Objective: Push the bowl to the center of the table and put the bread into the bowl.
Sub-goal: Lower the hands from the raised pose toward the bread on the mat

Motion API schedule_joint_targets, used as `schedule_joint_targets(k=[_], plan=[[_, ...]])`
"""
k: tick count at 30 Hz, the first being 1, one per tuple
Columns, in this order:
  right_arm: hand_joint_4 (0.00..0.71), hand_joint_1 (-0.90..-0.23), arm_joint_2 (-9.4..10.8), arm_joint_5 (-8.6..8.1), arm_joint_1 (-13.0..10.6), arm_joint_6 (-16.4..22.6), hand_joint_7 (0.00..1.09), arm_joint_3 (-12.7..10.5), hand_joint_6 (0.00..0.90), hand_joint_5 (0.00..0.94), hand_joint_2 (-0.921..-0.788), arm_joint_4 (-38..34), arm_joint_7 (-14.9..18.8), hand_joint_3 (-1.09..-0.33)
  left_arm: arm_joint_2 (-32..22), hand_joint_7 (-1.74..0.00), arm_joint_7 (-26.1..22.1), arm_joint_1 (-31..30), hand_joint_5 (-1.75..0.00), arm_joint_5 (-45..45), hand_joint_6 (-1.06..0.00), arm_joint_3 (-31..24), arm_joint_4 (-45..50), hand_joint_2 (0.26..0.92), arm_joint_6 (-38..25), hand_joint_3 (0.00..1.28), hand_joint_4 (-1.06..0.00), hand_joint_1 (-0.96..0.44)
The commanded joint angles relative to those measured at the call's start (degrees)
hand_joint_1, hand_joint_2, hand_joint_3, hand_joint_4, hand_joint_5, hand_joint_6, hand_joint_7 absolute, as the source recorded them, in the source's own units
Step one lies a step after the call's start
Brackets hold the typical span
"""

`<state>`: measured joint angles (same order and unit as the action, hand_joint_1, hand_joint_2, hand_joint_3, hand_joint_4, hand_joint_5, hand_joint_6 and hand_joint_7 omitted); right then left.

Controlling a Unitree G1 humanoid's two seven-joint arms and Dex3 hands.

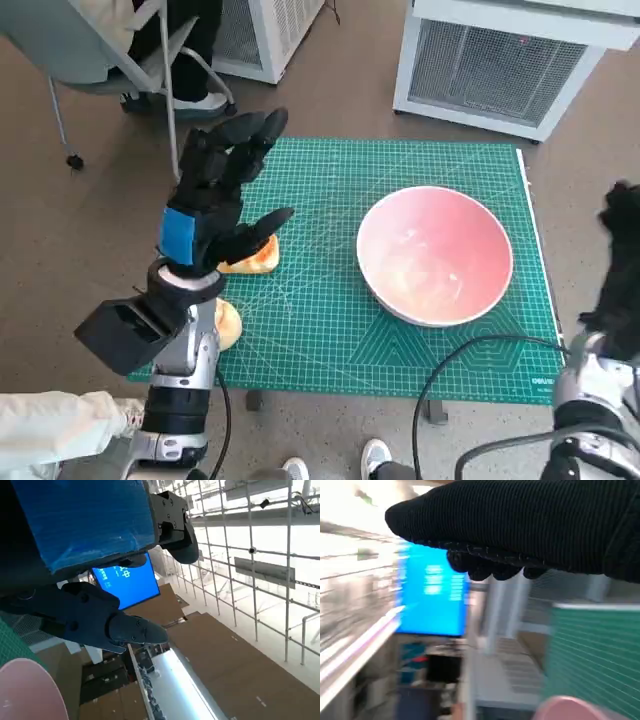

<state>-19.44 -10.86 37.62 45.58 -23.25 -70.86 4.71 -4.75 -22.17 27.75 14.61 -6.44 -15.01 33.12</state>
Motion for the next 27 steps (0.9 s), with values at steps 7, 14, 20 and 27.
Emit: schedule_joint_targets(k=[7,14,20,27], plan=[[0.167,-0.451,4.46,2.17,1.68,-8.70,0.24,2.13,0.120,0.003,-0.921,-3.84,-1.07,-0.855,-1.16,-0.72,1.05,-1.75,-0.04,-0.24,-0.18,-0.75,2.35,0.921,-0.18,0.15,-0.42,-0.32],[0.182,-0.471,7.17,2.09,3.67,-12.35,0.23,2.31,0.149,0.007,-0.921,-4.36,-0.22,-0.851,-1.83,-0.70,2.26,-3.32,-0.03,-1.23,-0.19,-1.11,4.26,0.921,-0.25,0.14,-0.43,-0.36],[0.195,-0.481,9.35,1.84,5.54,-14.08,0.23,2.18,0.164,0.011,-0.921,-4.54,1.39,-0.845,-2.53,-0.66,2.76,-4.50,-0.02,-1.10,-0.21,-1.46,5.14,0.921,0.01,0.14,-0.43,-0.37],[0.197,-0.479,11.19,3.48,7.51,-14.83,0.22,3.43,0.173,0.009,-0.921,-4.89,0.26,-0.845,-3.11,-0.64,3.72,-6.20,-0.01,-1.42,-0.22,-2.06,6.74,0.921,-0.03,0.14,-0.43,-0.35]])
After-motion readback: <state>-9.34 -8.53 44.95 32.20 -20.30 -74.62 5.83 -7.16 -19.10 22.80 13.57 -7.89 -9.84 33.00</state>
